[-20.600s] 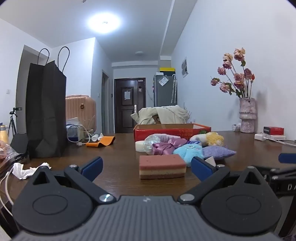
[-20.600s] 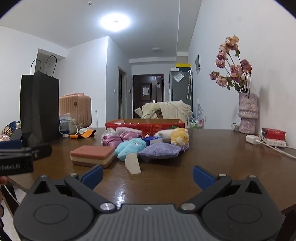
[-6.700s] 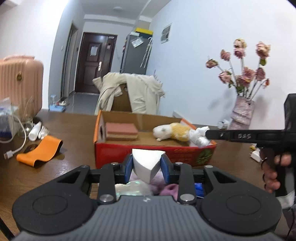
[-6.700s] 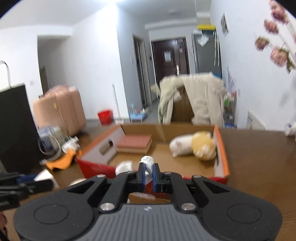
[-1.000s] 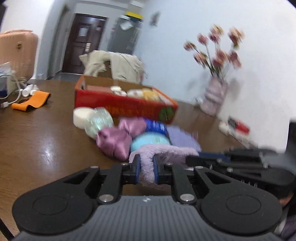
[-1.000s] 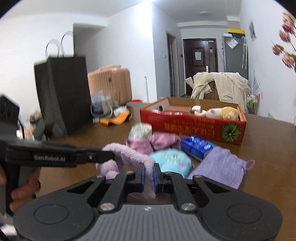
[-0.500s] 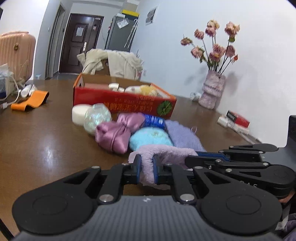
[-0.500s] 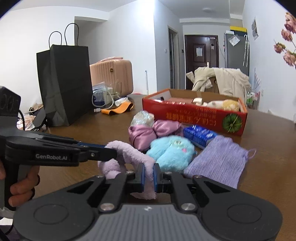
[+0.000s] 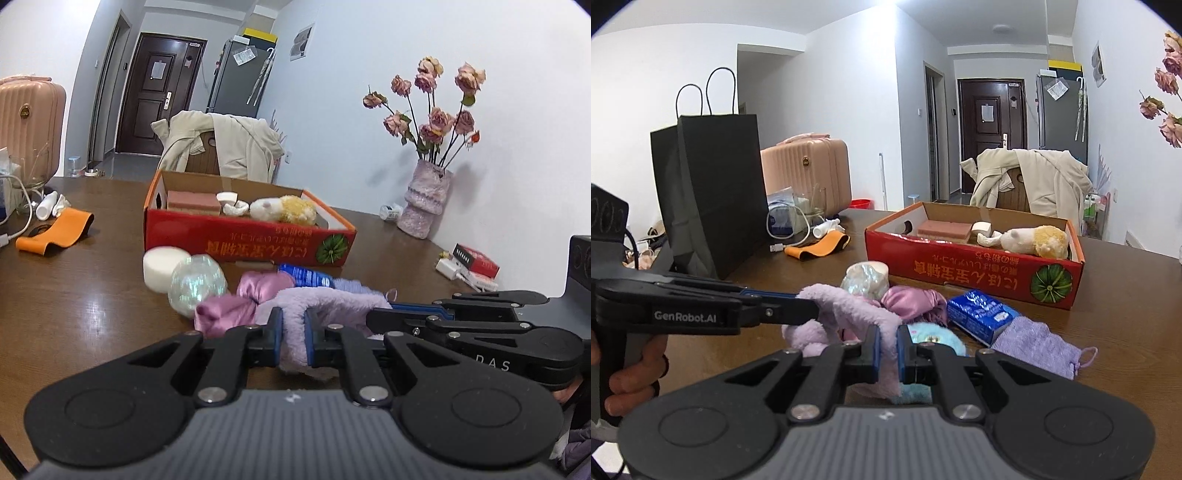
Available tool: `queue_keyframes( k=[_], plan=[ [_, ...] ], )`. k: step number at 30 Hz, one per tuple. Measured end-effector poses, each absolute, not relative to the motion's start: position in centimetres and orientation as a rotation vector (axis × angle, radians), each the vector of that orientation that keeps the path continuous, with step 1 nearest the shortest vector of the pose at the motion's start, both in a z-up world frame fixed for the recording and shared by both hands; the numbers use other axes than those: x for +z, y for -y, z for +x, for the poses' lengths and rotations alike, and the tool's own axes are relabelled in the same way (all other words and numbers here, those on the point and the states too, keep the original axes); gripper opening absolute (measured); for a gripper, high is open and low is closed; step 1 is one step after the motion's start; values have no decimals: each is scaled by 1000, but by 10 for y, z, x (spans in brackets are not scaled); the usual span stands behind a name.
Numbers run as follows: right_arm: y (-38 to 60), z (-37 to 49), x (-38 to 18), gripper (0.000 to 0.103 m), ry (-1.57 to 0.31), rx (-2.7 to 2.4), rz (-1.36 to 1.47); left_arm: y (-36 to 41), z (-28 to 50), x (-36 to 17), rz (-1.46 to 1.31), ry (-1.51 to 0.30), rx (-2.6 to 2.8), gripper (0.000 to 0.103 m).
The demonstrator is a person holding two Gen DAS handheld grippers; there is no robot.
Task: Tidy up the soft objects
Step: 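Carry the headband into the red box and open both tools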
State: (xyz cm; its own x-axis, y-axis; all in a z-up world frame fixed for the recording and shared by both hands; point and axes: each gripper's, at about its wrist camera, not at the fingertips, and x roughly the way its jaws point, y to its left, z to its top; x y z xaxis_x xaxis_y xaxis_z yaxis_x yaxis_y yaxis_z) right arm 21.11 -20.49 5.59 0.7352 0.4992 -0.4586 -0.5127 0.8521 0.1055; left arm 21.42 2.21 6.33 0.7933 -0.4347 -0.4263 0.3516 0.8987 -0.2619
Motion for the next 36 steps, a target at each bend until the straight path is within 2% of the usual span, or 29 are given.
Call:
queue_keyframes(
  k=[8,13,19,24,27,28,29,31,34,36],
  plan=[
    [194,295,149,9,-433,667,-20,-48,300,171,-91,-370,-466,12],
    [171,404,183,9,-493,680,-29,-59,402,190,-117,-458,-392,12],
    [136,526,133,9,-657,587,-72,-64,501,134,-178,-597,-281,12],
    [105,561,74,9,-639,515,-195,-68,532,81,-197,-576,-255,12],
    [95,563,48,9,-606,500,-283,-71,536,62,-153,-595,-230,19],
    [92,561,40,9,-602,494,-315,-70,538,60,-136,-607,-229,24],
    [91,561,33,10,-606,490,-336,-72,537,59,-131,-611,-225,24],
    [86,558,21,15,-642,515,-383,-76,532,62,-145,-599,-247,24],
    [79,549,15,16,-667,586,-436,-78,527,70,-156,-573,-248,25],
    [81,548,21,31,-682,589,-408,-77,524,75,-146,-573,-235,25]
  ],
)
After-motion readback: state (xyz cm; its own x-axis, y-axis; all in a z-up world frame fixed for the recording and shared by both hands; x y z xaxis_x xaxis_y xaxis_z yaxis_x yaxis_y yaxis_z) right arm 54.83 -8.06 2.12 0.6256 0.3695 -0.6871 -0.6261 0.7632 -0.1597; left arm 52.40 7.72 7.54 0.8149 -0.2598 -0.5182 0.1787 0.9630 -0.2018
